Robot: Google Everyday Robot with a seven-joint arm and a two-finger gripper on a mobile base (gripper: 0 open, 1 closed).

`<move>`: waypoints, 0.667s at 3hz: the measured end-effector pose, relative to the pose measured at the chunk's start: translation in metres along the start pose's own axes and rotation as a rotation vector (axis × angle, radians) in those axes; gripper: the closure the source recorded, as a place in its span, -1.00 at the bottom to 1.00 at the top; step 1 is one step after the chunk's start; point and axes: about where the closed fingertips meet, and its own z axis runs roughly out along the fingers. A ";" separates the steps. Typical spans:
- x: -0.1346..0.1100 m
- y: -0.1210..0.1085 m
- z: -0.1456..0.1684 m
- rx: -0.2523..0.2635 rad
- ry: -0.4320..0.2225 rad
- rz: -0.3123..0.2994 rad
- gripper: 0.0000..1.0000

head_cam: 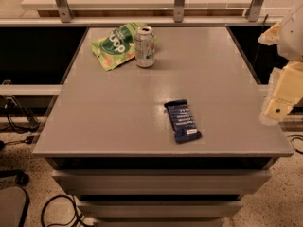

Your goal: Move rxbar blueberry near 7up can

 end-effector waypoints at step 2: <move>-0.002 0.005 0.008 0.009 0.023 0.034 -1.00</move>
Offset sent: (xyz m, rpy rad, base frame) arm -0.0067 0.0089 -0.0264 -0.0350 0.0276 -0.1023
